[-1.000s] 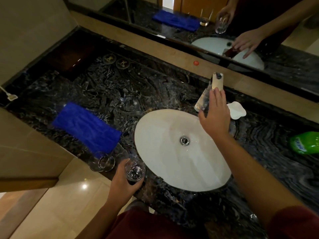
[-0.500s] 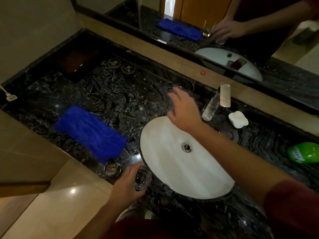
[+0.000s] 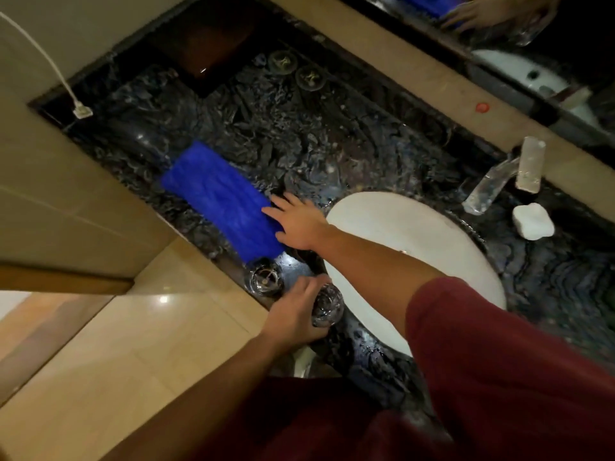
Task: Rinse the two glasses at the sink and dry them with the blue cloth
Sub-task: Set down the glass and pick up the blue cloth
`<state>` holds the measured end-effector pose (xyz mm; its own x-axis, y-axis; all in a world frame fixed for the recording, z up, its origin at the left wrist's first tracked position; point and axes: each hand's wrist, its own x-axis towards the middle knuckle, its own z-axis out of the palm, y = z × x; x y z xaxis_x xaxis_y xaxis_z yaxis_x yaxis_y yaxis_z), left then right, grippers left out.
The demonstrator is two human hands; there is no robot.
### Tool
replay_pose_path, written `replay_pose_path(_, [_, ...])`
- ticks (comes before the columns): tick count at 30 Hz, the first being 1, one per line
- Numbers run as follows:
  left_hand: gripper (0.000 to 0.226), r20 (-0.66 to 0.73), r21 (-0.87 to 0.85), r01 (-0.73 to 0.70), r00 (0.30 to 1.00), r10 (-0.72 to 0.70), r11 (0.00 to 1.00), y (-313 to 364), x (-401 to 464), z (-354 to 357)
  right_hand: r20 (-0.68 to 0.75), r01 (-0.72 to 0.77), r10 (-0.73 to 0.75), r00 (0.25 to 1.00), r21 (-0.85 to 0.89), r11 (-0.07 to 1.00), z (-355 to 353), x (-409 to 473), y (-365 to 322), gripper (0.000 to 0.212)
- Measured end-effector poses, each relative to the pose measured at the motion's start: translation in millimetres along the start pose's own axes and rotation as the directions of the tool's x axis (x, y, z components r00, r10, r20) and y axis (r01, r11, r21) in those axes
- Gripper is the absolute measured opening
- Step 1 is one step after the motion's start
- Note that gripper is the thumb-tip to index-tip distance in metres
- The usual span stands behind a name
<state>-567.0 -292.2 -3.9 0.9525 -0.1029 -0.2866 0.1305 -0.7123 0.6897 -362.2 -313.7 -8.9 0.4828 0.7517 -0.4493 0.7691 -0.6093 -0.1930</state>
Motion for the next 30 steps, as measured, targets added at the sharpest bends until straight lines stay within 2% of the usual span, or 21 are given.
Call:
replay_pose_path(5, [0.099,0.014,0.014,0.012,1.0,-0.012,1.0,-3.1,0.9,0.3,-0.103,-0.002,-0.006,0.995,-0.075,0.997,-3.7,9.9,-15.5,0.065])
replay_pose_path(8, [0.098,0.018,0.012,0.007,1.0,-0.007,1.0,-4.3,0.7,-1.2,-0.127,-0.158,0.163,0.978,0.049,0.986,-7.5,13.5,-26.5,0.061])
replay_pose_path(10, [0.095,0.021,0.021,-0.003,1.0,0.002,1.0,-3.5,0.2,-1.3,-0.099,-0.29,0.311,0.945,0.187,0.939,-5.5,17.0,-33.3,0.057])
replay_pose_path(13, [0.092,0.016,0.056,-0.017,1.0,0.016,0.998,-1.0,-1.3,-0.4,0.015,-0.376,0.401,0.916,0.382,0.844,-7.7,22.7,-32.7,0.034])
replay_pose_path(15, [0.092,0.012,0.064,-0.012,1.0,0.011,0.998,0.7,-2.5,-1.2,0.053,-0.337,0.371,0.927,0.552,0.763,-13.9,22.3,-25.6,0.024])
replay_pose_path(17, [0.09,0.012,0.059,-0.014,1.0,0.013,0.998,1.1,-3.2,-2.1,0.05,-0.257,0.347,0.936,0.771,0.583,-26.1,15.1,-16.8,0.008])
replay_pose_path(18, [0.089,0.013,0.059,-0.02,1.0,0.019,0.998,0.8,-3.3,-2.0,0.046,-0.22,0.361,0.931,0.86,0.46,-33.4,8.8,-12.2,0.008])
replay_pose_path(20, [0.088,0.019,0.066,-0.03,0.999,0.029,0.997,0.5,-3.1,-2.5,0.037,-0.129,0.418,0.908,0.973,0.193,-52.1,-10.1,-4.0,0.014])
replay_pose_path(22, [0.09,0.03,0.073,-0.035,0.999,0.033,0.997,-0.7,-3.3,-3.1,0.049,-0.056,0.483,0.874,0.998,-0.001,-74.0,-36.4,4.1,0.038])
replay_pose_path(23, [0.091,0.038,0.078,-0.04,0.999,0.037,0.996,-1.2,-3.3,-3.3,0.04,-0.017,0.508,0.86,0.999,-0.05,-83.4,-51.7,8.9,0.039])
replay_pose_path(26, [0.092,0.041,0.083,-0.059,0.998,0.056,0.995,-2.1,-3.0,-3.8,-0.051,0.119,0.543,0.838,0.989,-0.092,-102.1,-101.6,19.7,0.012])
replay_pose_path(30, [0.093,0.013,0.102,-0.092,0.996,0.092,0.991,-1.6,-2.5,-3.4,-0.089,0.176,0.631,0.771,0.981,-0.076,-102.0,-166.4,31.5,0.014])
